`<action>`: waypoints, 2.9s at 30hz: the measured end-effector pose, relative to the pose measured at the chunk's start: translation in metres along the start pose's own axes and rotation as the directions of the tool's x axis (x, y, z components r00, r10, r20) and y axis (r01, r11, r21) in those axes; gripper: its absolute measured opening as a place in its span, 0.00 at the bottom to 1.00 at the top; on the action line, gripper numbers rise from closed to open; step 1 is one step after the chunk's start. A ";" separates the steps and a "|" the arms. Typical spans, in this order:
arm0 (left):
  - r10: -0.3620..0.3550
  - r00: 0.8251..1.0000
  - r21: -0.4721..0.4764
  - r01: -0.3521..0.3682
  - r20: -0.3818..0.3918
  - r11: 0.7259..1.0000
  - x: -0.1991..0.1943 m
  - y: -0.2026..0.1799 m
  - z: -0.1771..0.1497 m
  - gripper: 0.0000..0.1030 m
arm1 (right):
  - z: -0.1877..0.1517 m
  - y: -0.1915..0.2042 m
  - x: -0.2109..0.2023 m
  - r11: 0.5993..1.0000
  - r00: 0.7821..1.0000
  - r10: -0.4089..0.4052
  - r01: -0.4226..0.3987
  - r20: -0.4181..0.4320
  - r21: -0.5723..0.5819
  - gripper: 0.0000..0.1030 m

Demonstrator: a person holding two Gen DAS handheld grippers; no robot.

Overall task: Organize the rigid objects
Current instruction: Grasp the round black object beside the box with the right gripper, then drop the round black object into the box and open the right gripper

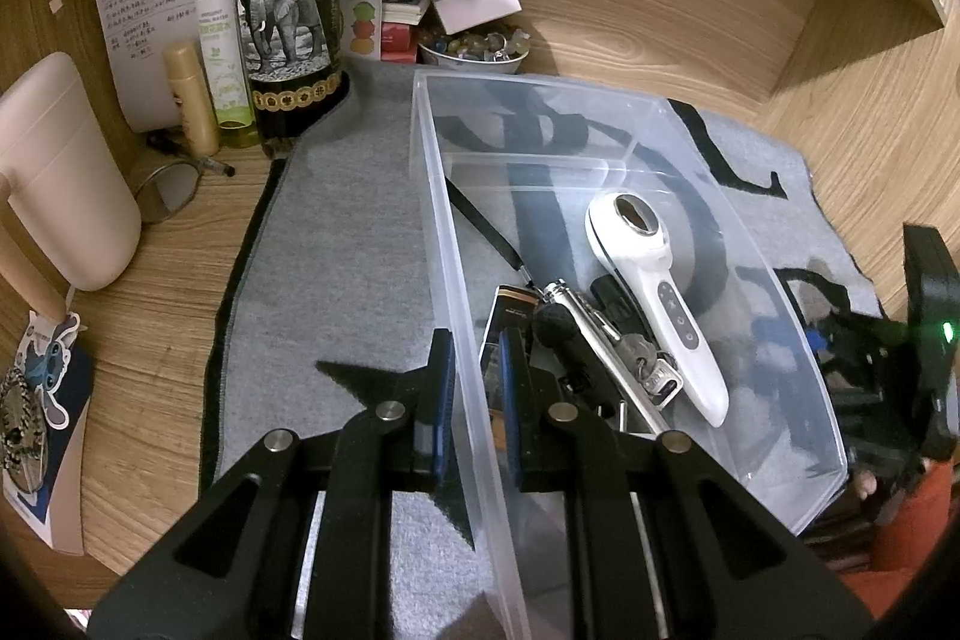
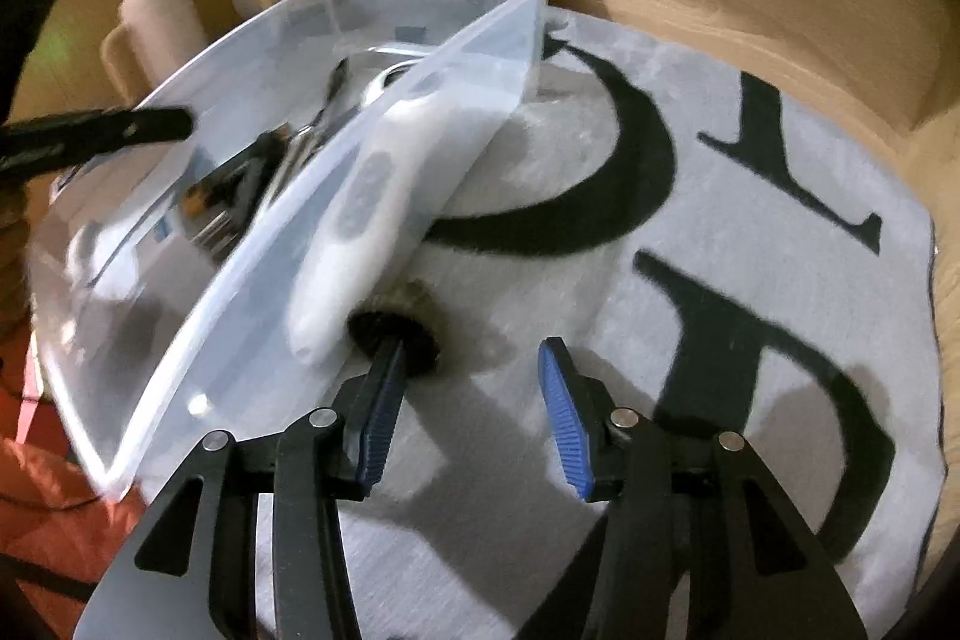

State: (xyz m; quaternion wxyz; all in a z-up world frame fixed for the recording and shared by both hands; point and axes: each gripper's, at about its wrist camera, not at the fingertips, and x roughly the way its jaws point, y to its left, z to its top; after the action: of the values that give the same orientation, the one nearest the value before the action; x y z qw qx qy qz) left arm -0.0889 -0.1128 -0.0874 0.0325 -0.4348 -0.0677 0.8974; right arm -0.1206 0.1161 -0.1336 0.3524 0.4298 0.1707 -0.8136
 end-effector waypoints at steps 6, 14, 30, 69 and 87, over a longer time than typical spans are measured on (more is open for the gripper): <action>0.001 1.000 0.002 -0.001 0.000 1.000 0.000 -0.001 0.001 0.13 | 0.004 -0.024 0.000 0.994 1.000 -0.026 0.025 0.004 0.108 0.41; 0.002 1.000 0.002 -0.002 0.000 1.000 0.000 -0.001 0.000 0.13 | 0.000 -0.020 -0.012 0.996 1.000 -0.011 0.010 0.009 0.088 0.41; -0.003 1.000 -0.003 0.003 0.001 1.000 0.000 -0.003 0.000 0.13 | 0.011 -0.010 -0.015 0.995 0.996 0.093 -0.094 0.015 0.045 0.41; 0.017 1.000 0.014 -0.017 0.001 1.000 -0.004 -0.006 0.000 0.16 | 0.026 -0.007 -0.033 0.998 0.993 0.019 -0.026 0.114 0.063 0.29; -0.027 1.000 0.103 0.027 -0.005 0.994 0.013 -0.039 0.011 0.16 | 0.063 0.004 -0.074 0.998 0.957 -0.006 -0.010 0.289 0.054 0.29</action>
State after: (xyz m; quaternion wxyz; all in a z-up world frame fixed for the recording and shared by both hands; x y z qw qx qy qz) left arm -0.1054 -0.0738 -0.0853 0.0672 -0.4330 -0.0271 0.8985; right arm -0.1261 0.1085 -0.0371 0.3624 0.3161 0.0945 -0.8716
